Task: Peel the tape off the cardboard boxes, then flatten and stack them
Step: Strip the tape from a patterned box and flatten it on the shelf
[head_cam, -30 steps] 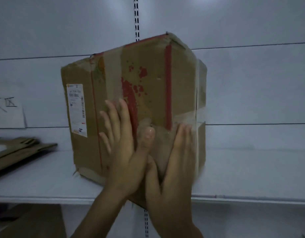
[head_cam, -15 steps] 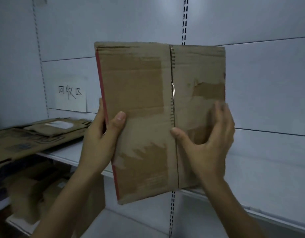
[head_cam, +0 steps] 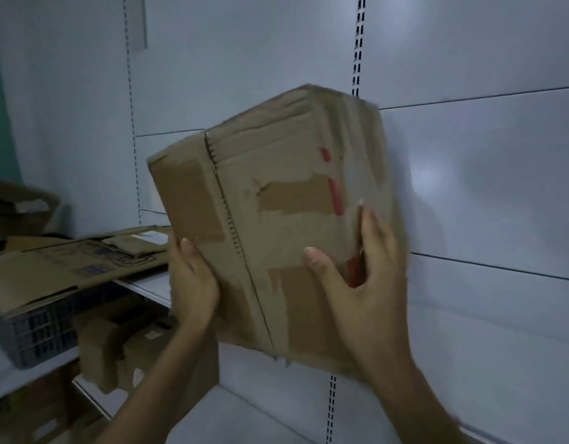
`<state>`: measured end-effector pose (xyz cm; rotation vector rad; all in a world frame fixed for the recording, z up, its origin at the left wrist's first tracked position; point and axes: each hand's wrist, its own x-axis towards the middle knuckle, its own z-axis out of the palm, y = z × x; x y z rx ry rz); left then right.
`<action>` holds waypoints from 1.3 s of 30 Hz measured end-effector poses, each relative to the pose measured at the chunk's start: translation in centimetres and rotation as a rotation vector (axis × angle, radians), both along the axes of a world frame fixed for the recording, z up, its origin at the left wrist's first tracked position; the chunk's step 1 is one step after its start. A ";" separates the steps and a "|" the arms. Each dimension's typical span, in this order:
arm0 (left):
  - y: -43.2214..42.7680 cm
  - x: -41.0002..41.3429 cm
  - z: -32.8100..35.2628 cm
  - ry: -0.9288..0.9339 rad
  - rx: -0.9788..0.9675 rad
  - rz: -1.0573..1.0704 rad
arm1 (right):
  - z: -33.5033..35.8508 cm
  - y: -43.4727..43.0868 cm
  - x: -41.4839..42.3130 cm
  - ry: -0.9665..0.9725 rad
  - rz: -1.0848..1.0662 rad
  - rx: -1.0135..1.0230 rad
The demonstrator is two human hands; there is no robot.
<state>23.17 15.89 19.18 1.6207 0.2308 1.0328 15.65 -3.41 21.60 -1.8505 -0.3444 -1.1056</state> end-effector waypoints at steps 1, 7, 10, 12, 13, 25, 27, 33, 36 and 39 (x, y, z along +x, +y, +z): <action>-0.4 0.8 0.5 0.015 -0.012 -0.036 | -0.3 0.7 -0.8 -0.076 -0.076 -0.047; -8.5 -3.6 4.7 -0.042 -0.032 -0.655 | -2.8 1.6 -2.3 -0.211 -0.402 -0.168; -10.4 -6.9 4.9 -0.211 0.085 -0.683 | -4.3 1.3 -2.4 -0.226 -0.411 -0.257; -10.2 -7.8 5.0 -0.221 0.216 -0.649 | -4.6 0.5 -2.5 -0.265 -0.345 -0.285; -10.1 -7.9 5.1 -0.223 0.216 -0.652 | -4.6 -0.1 -2.5 -0.292 -0.292 -0.293; -10.0 -6.8 6.0 -0.205 -0.177 -0.854 | -1.8 -5.6 0.5 -0.489 -0.278 -0.142; -10.2 -6.3 6.0 -0.195 -0.222 -0.890 | -0.7 -4.9 0.6 -0.503 -0.286 -0.131; -9.8 -4.6 5.2 -0.206 -0.292 -0.986 | 0.3 -2.9 1.3 -0.522 -0.376 -0.176; -9.6 -3.6 4.7 -0.206 -0.248 -1.022 | -0.3 -2.7 1.5 -0.551 -0.423 -0.165; -9.3 -2.2 4.4 -0.199 -0.177 -1.051 | -1.1 -3.1 1.8 -0.570 -0.417 -0.183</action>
